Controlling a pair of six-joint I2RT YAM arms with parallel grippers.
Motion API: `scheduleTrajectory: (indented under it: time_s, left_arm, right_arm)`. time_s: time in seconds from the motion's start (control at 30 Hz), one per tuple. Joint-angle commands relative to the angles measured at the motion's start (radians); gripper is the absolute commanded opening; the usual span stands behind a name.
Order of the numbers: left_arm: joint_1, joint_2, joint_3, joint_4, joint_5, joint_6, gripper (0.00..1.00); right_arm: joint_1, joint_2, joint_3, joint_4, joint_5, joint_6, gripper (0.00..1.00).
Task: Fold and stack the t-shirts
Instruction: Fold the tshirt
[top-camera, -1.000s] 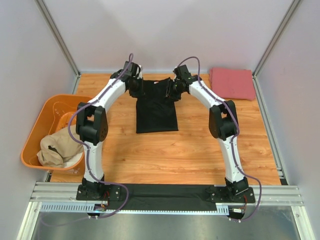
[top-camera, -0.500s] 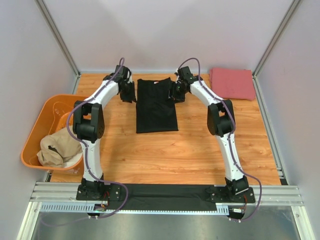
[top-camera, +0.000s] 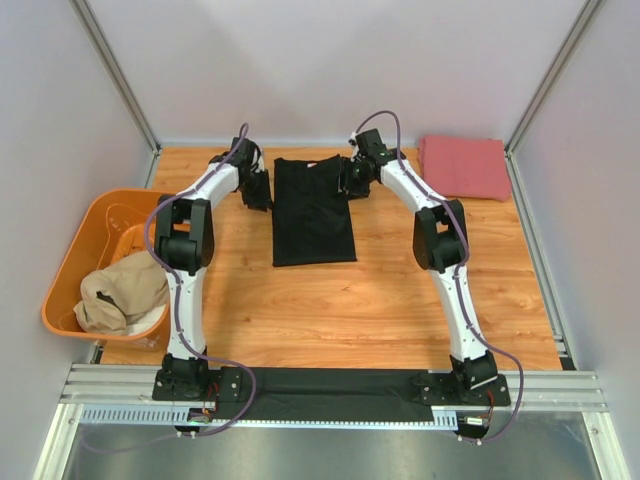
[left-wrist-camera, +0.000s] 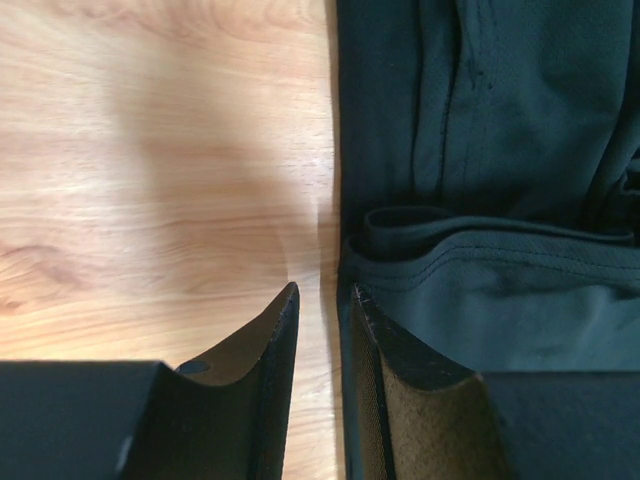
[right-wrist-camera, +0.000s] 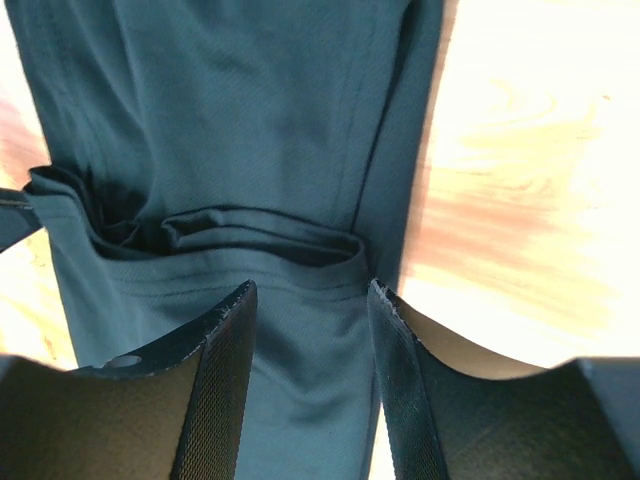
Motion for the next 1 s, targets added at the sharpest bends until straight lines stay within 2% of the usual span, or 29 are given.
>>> scheduleTrajectory:
  time_s: [0.0,0.13,0.23,0.33,0.43,0.47,0.5,0.7,0.73,0.77,0.8,0.83,0.87,0.97]
  left_arm:
    - [0.002,0.008,0.044,0.043,0.041,-0.022,0.35]
    - [0.004,0.022,0.057,0.049,0.045,-0.034,0.36]
    - [0.005,0.034,0.072,0.046,0.045,-0.043,0.35]
    - [0.01,0.046,0.08,0.04,0.04,-0.057,0.33]
    - [0.011,0.065,0.092,0.021,0.039,-0.066,0.31]
    - [0.013,0.068,0.095,0.02,0.038,-0.066,0.31]
    - [0.013,0.072,0.093,0.017,0.038,-0.066,0.31]
    - [0.014,0.075,0.092,0.009,0.022,-0.058,0.3]
    - [0.014,0.075,0.092,0.009,0.019,-0.06,0.3]
    - [0.016,0.074,0.093,0.003,0.016,-0.061,0.29]
    - [0.016,0.069,0.095,-0.002,0.011,-0.063,0.29]
    - [0.016,0.063,0.093,-0.005,0.003,-0.063,0.29]
    - [0.016,0.045,0.092,-0.019,-0.006,-0.065,0.3]
    - [0.016,-0.018,0.095,-0.058,-0.044,-0.055,0.33]
  right_arm:
    - [-0.006,0.034,0.051,0.024,0.014,-0.01,0.5]
    - [-0.009,0.044,0.051,0.022,0.015,-0.017,0.47]
    - [-0.01,0.047,0.055,0.025,0.022,-0.018,0.41]
    - [-0.018,0.052,0.059,0.031,0.028,-0.007,0.21]
    - [-0.03,0.049,0.064,0.031,0.029,0.0,0.12]
    - [-0.032,0.047,0.065,0.028,0.034,0.0,0.03]
    - [-0.035,0.04,0.064,0.025,0.054,0.0,0.0]
    - [-0.044,-0.029,-0.017,0.09,0.075,0.0,0.0]
    - [-0.044,-0.017,-0.011,0.1,0.062,0.002,0.04]
    - [-0.045,0.0,0.03,0.091,0.04,-0.001,0.14]
    - [-0.045,0.027,0.054,0.061,0.034,-0.001,0.28]
    - [-0.045,0.027,0.077,0.045,0.031,-0.004,0.28]
    - [-0.045,0.043,0.102,0.035,0.029,-0.004,0.34]
    - [-0.052,0.011,0.097,0.001,0.055,-0.009,0.42]
